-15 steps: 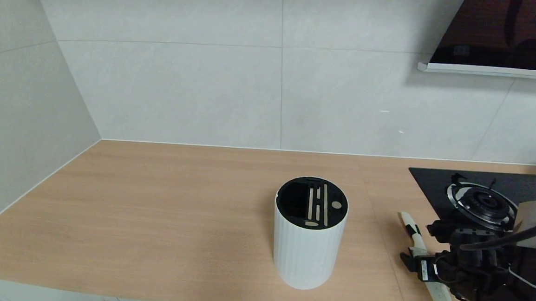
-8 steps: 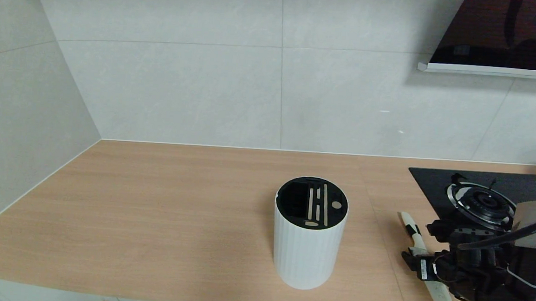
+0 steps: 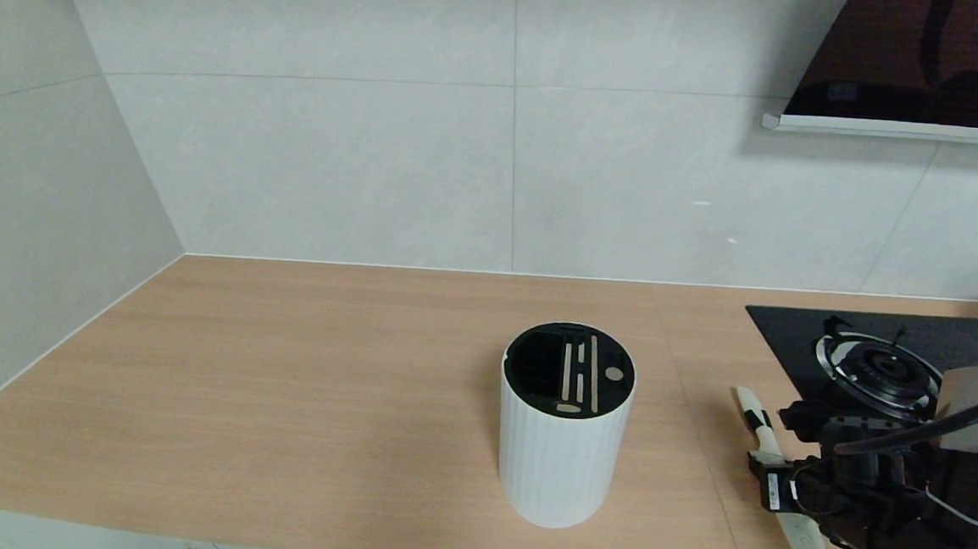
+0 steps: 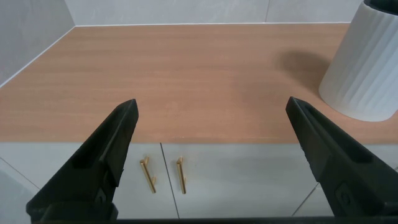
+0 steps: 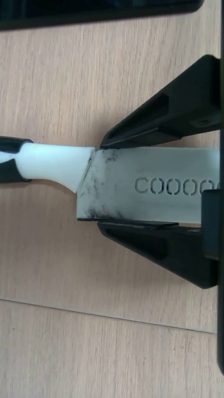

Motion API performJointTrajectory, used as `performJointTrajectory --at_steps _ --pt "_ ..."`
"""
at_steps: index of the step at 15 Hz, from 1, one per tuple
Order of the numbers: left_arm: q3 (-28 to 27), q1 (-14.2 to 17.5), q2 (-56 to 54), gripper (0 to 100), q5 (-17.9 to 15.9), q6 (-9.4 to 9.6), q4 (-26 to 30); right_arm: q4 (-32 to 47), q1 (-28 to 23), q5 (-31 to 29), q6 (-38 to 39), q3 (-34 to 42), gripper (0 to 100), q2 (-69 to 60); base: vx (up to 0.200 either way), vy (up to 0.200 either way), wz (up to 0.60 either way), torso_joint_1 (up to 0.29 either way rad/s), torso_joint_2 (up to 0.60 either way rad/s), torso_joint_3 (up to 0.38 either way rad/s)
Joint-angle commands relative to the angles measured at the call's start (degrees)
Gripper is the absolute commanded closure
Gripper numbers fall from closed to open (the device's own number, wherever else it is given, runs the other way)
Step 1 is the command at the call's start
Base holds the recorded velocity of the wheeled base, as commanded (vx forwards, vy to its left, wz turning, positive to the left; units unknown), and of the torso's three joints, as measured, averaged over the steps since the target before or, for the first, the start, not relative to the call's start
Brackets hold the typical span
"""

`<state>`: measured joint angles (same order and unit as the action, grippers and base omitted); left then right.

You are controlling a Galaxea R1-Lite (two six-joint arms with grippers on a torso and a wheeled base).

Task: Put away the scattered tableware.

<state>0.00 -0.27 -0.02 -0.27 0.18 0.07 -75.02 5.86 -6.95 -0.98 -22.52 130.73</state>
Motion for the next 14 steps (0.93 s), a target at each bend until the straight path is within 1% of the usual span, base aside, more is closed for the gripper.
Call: performJointTrajectory --at_steps 1,5,6,10,11,13,14 --pt "0.0 0.0 0.0 0 0.0 -0.01 0.0 0.0 0.1 0.0 -0.2 0.5 100 -1.8 0.0 0.0 0.0 0.0 0.0 0.0" --pt "0.0 0.0 0.0 0 0.0 -0.01 0.0 0.0 0.3 0.0 -0.3 1.8 100 -7.2 0.0 0.0 0.0 0.0 0.0 0.0" --pt "0.0 0.0 0.0 0 0.0 -0.01 0.0 0.0 0.4 0.2 -0.4 3.2 100 -10.6 0.0 0.0 0.0 0.0 0.0 0.0" --pt "0.0 0.0 0.0 0 0.0 0.78 -0.1 0.0 1.8 0.6 -0.5 4.8 100 -18.4 0.0 0.0 0.0 0.0 0.0 0.0" --pt "-0.1 0.0 0.0 0 0.0 0.78 -0.5 0.2 2.0 0.5 -0.9 4.5 100 -19.9 0.0 0.0 0.0 0.0 0.0 0.0" --pt "-0.1 0.0 0.0 0 -0.3 1.05 -4.1 0.8 3.1 0.0 -1.4 4.1 100 -23.3 0.0 0.0 0.0 0.0 0.0 0.0" --pt "-0.6 0.0 0.0 0 -1.1 1.22 -4.8 2.2 4.2 0.0 -1.5 3.1 100 -25.6 0.0 0.0 0.0 0.0 0.0 0.0"
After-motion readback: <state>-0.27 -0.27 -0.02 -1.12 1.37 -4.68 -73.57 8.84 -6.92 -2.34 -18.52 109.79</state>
